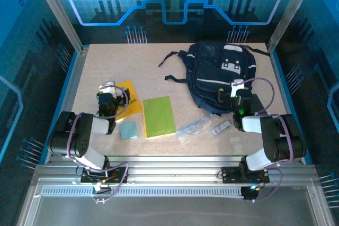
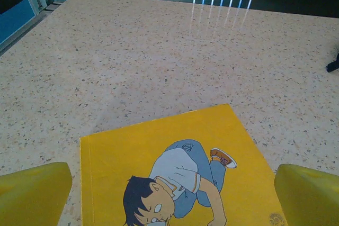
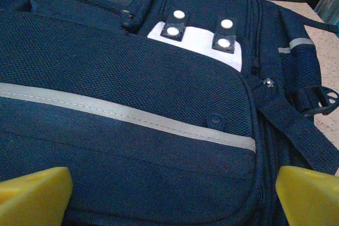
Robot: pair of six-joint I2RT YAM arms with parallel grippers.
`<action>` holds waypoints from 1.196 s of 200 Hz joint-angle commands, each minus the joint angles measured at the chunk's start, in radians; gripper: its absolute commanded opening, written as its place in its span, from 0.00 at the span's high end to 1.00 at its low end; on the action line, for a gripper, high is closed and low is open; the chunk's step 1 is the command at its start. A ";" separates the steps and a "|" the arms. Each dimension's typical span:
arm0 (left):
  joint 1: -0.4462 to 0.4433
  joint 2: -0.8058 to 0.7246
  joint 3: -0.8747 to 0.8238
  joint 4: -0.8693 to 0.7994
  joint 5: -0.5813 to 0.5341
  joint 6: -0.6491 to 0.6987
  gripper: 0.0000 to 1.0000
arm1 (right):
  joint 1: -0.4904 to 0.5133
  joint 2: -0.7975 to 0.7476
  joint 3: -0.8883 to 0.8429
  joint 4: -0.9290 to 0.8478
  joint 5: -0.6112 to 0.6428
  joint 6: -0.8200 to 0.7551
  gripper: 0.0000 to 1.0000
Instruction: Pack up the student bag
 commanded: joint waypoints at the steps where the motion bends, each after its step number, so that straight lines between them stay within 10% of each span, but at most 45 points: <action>1: -0.003 0.000 0.018 0.001 0.001 0.019 0.01 | 0.006 0.002 0.002 0.015 -0.004 0.003 0.00; 158: -0.004 -0.029 0.015 -0.019 -0.017 0.015 0.01 | -0.001 0.000 0.002 0.017 -0.019 0.004 0.00; 202: -0.075 -0.225 0.128 -0.359 -0.133 0.051 0.01 | 0.003 -0.105 0.218 -0.443 0.066 0.050 0.00; 239: -0.133 -0.268 0.341 -0.726 -0.115 -0.185 0.01 | -0.002 -0.094 0.458 -0.830 0.077 0.176 0.00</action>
